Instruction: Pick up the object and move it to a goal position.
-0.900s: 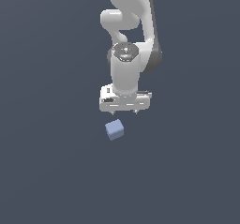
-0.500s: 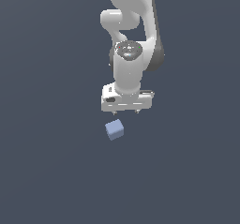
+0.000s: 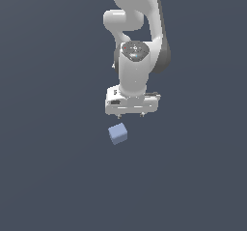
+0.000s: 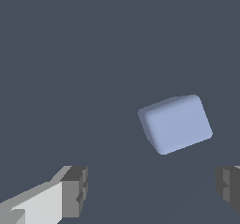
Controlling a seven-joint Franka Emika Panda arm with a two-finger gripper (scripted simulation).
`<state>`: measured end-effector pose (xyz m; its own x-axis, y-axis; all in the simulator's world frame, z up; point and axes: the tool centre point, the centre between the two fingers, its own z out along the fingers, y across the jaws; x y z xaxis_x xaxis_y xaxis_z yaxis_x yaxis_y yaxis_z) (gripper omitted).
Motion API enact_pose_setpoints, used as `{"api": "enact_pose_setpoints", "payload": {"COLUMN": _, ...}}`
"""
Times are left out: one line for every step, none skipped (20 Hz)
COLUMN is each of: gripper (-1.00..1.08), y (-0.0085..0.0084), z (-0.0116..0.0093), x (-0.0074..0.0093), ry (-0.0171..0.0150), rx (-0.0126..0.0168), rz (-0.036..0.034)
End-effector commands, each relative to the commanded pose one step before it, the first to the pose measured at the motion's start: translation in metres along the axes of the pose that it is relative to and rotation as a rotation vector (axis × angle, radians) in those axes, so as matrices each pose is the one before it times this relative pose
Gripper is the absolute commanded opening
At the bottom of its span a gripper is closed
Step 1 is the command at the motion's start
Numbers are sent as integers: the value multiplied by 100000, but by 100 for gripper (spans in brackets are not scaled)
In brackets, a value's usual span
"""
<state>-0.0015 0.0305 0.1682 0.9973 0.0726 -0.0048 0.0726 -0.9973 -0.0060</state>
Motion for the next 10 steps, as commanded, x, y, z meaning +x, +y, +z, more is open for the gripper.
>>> {"api": "enact_pose_setpoints", "payload": {"gripper": 100, "y": 83, "z": 110, "x": 28, "ry": -41, "rx": 59, "rz": 1833}}
{"api": "enact_pose_setpoints", "payload": {"gripper": 100, "y": 39, "z": 56, "x": 21, "ry": -14, "rx": 32, "rz": 1074}}
{"api": "enact_pose_setpoints", "payload": {"gripper": 100, "y": 46, "z": 65, "x": 24, "ry": -15, "rx": 37, "rz": 1225}}
{"api": "enact_pose_setpoints", "payload": {"gripper": 100, "y": 58, "z": 77, "x": 28, "ry": -17, "rx": 44, "rz": 1394}}
{"api": "enact_pose_setpoints", "payload": {"gripper": 100, "y": 66, "z": 88, "x": 31, "ry": -18, "rx": 49, "rz": 1559}}
{"api": "enact_pose_setpoints", "payload": {"gripper": 100, "y": 75, "z": 98, "x": 35, "ry": -20, "rx": 53, "rz": 1720}}
{"api": "enact_pose_setpoints", "payload": {"gripper": 100, "y": 79, "z": 105, "x": 39, "ry": -22, "rx": 54, "rz": 1871}}
{"api": "enact_pose_setpoints", "payload": {"gripper": 100, "y": 84, "z": 112, "x": 44, "ry": -23, "rx": 54, "rz": 2023}}
{"api": "enact_pose_setpoints", "payload": {"gripper": 100, "y": 89, "z": 120, "x": 49, "ry": -25, "rx": 55, "rz": 2177}}
{"api": "enact_pose_setpoints", "payload": {"gripper": 100, "y": 95, "z": 129, "x": 55, "ry": -26, "rx": 55, "rz": 2336}}
